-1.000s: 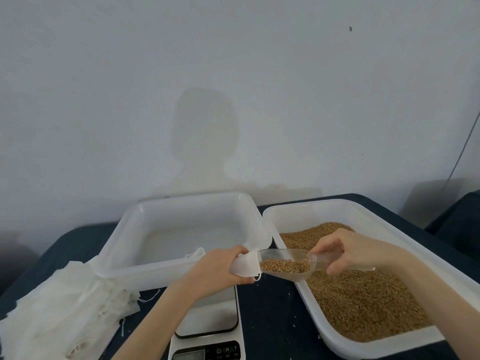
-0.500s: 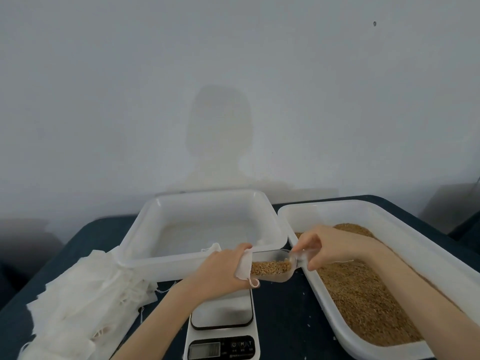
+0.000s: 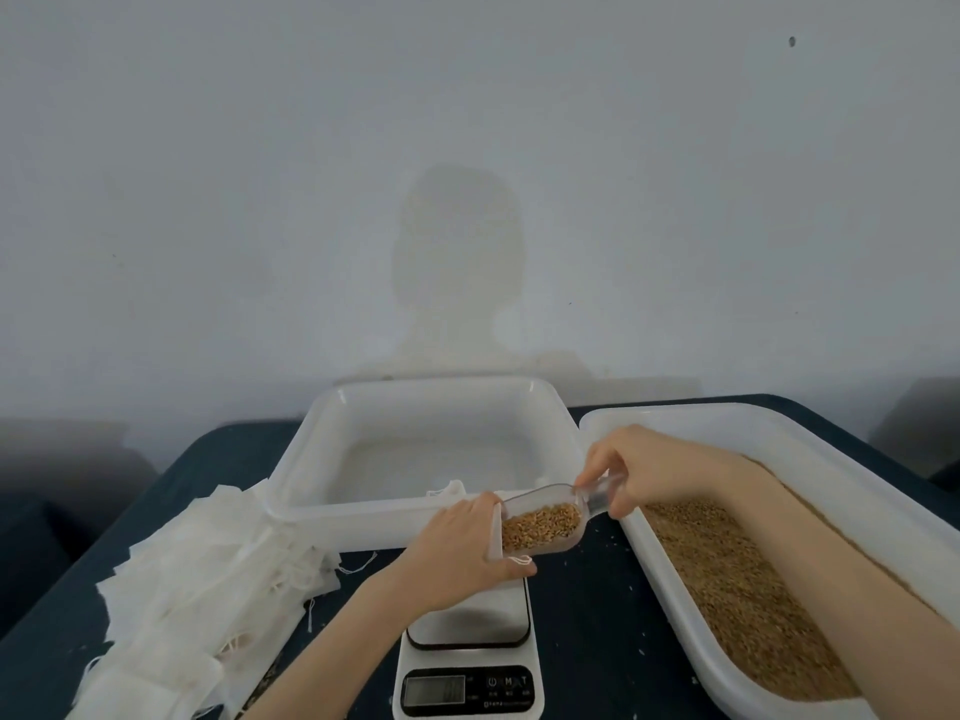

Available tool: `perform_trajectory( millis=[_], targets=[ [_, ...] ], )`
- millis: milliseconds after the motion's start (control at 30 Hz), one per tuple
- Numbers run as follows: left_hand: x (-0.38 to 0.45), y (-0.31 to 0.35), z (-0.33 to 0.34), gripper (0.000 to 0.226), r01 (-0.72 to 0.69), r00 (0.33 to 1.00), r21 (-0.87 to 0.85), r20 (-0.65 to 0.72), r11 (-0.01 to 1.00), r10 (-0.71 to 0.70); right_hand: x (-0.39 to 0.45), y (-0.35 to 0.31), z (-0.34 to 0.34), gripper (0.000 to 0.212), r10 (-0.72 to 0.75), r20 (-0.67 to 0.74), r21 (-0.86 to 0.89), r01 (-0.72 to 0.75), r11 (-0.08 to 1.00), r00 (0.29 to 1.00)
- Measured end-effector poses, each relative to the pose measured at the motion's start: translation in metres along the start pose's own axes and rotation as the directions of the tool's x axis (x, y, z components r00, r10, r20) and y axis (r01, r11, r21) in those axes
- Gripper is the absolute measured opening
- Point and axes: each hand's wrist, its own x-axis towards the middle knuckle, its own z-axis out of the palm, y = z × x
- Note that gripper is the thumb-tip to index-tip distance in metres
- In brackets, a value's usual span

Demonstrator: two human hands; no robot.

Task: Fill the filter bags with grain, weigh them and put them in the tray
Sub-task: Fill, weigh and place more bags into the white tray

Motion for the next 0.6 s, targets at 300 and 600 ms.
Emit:
perform_trajectory(
  millis=[300, 600],
  targets=[
    [0.002, 0.008, 0.002, 0.048, 0.063, 0.998, -0.157, -0.014, 0.986, -0.066, -0.003, -0.052, -0.03, 0.061, -0.063, -0.104, -0.44, 0.011, 0.898, 0.993],
    [-0.001, 0.007, -0.003, 0.053, 0.061, 0.998, -0.195, -0.012, 0.979, -0.064, -0.007, -0.057, -0.032, 0.058, -0.038, -0.103, -0.481, -0.017, 0.876, 0.994]
  ],
)
